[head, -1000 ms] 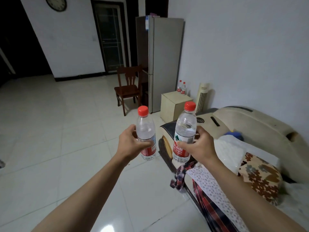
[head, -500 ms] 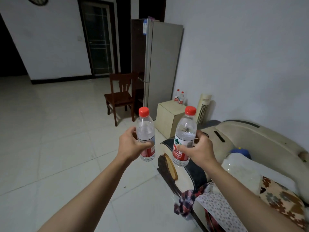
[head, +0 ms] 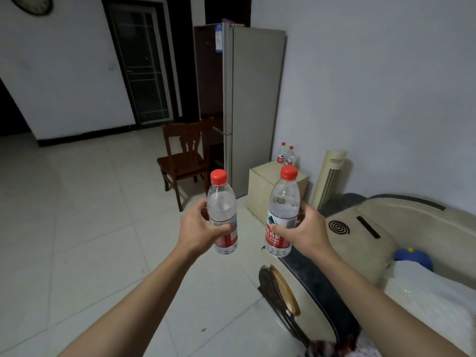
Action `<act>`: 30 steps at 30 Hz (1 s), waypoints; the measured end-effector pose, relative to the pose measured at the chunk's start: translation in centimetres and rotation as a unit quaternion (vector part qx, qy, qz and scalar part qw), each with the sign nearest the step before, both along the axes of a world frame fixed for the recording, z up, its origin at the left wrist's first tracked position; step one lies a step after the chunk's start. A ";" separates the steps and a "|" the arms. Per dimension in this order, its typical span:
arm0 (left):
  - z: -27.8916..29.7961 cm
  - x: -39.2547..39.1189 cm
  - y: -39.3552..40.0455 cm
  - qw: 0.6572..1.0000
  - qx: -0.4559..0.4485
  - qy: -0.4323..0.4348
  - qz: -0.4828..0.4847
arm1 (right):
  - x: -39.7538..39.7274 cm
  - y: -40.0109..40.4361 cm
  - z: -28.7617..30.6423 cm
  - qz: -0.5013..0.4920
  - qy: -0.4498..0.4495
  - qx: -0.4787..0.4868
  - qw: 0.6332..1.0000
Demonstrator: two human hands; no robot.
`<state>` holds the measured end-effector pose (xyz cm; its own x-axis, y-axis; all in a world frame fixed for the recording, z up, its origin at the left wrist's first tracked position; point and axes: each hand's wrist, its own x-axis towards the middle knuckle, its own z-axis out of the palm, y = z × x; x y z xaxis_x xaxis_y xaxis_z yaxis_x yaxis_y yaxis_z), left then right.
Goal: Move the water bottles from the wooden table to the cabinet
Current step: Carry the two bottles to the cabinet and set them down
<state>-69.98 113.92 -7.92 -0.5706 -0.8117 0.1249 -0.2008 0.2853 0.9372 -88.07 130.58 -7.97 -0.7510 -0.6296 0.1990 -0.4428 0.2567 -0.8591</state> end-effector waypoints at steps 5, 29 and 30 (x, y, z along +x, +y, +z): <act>0.1 -5.0 -8.2 0.999 -0.019 -0.030 0.001 | -5.1 -7.9 0.7 0.004 -0.017 -0.002 1.000; 0.9 -22.2 -42.6 0.994 -0.030 0.019 -0.106 | -16.7 -36.5 2.1 -0.134 0.038 0.010 0.990; 0.9 -22.8 -43.6 0.993 -0.029 0.020 -0.109 | -17.0 -37.2 2.0 -0.138 0.031 0.010 0.990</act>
